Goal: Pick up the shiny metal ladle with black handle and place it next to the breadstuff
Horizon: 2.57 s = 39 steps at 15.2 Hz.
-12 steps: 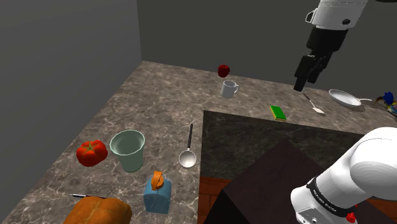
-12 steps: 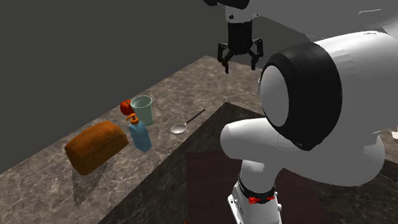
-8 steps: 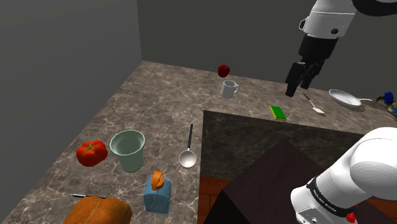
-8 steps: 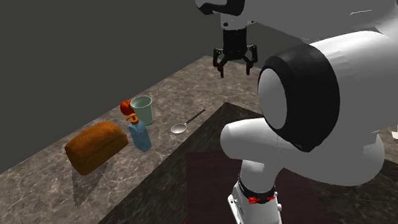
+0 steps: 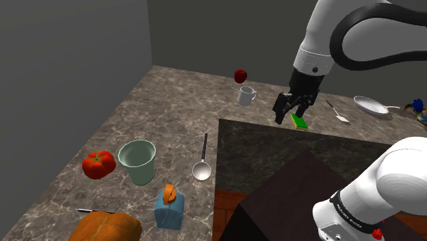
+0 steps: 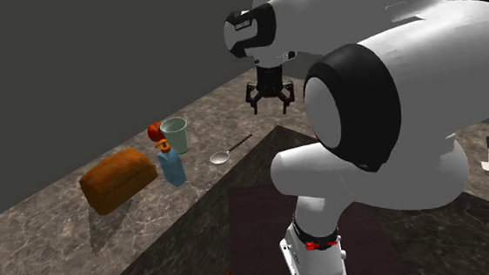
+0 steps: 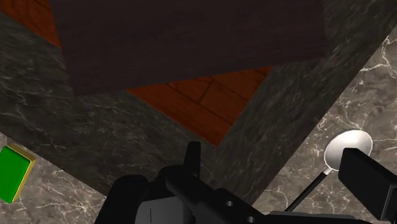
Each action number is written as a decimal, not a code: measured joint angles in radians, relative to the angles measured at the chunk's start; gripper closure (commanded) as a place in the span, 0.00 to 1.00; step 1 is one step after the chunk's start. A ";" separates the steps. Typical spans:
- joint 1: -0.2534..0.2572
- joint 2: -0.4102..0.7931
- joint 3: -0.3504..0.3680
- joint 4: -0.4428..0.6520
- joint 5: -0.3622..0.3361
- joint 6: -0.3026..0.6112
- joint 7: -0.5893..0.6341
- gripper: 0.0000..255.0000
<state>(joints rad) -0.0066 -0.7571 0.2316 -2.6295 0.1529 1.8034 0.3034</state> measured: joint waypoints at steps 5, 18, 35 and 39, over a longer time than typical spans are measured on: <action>-0.010 0.127 0.090 -0.056 0.055 0.224 0.122 0.00; -0.151 0.687 0.338 0.029 -0.122 0.790 0.600 0.00; 0.093 1.291 0.021 0.397 -0.769 1.036 1.309 0.00; 0.109 1.324 -0.001 0.416 -0.788 1.052 1.324 0.00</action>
<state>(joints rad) 0.1028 0.5673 0.2306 -2.2134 -0.6347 2.8554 1.6273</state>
